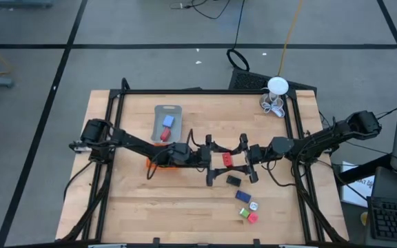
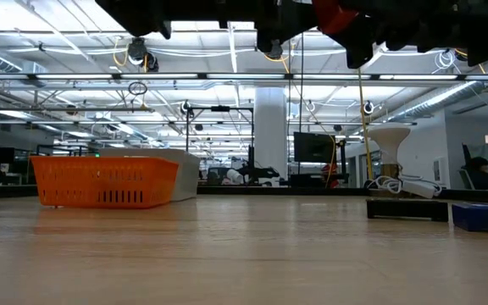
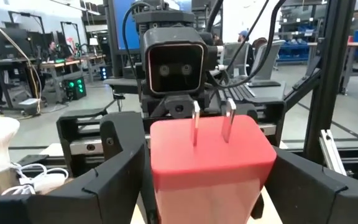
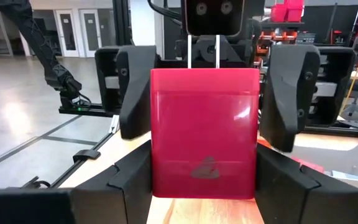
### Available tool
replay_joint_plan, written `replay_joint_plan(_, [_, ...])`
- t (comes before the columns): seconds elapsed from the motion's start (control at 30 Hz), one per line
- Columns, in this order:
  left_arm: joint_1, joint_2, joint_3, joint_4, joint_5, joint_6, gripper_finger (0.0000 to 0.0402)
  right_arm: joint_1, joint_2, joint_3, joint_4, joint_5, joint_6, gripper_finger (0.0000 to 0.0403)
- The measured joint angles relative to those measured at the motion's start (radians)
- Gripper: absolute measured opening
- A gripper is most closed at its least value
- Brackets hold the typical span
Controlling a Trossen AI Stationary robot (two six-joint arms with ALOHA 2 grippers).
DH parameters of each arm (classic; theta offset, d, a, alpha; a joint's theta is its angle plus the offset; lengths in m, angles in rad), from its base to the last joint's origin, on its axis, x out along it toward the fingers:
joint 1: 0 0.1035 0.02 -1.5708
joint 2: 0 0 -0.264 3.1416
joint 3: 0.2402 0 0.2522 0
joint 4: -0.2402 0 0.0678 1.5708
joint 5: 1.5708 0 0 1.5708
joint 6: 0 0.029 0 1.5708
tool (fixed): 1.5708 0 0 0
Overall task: Pick & Place Office items
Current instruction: Put the red charger adapter into the gray bin
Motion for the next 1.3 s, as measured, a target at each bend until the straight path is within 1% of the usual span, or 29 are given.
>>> replay_joint_plan(0.33, [0.000, 0.001, 0.009, 0.000, -0.004, 0.008, 0.0272, 0.000, 0.000, 0.000, -0.004, -0.003, 0.000, 0.0212])
replay_joint_plan(0.9, [0.002, 0.001, 0.009, -0.007, -0.008, 0.003, 0.0228, 0.000, 0.000, 0.000, -0.006, -0.001, 0.000, 0.0212])
replay_joint_plan(1.0, [0.002, 0.001, 0.009, -0.007, -0.007, 0.003, 0.0232, 0.000, 0.000, 0.000, -0.006, -0.002, 0.000, 0.0212])
replay_joint_plan(1.17, [0.003, 0.001, 0.009, -0.007, -0.005, -0.002, 0.0255, 0.000, 0.000, 0.000, -0.007, -0.005, 0.000, 0.0212])
replay_joint_plan(1.3, [0.003, 0.001, 0.009, -0.007, -0.005, -0.002, 0.0253, 0.000, 0.000, 0.000, -0.007, -0.005, 0.000, 0.0212])
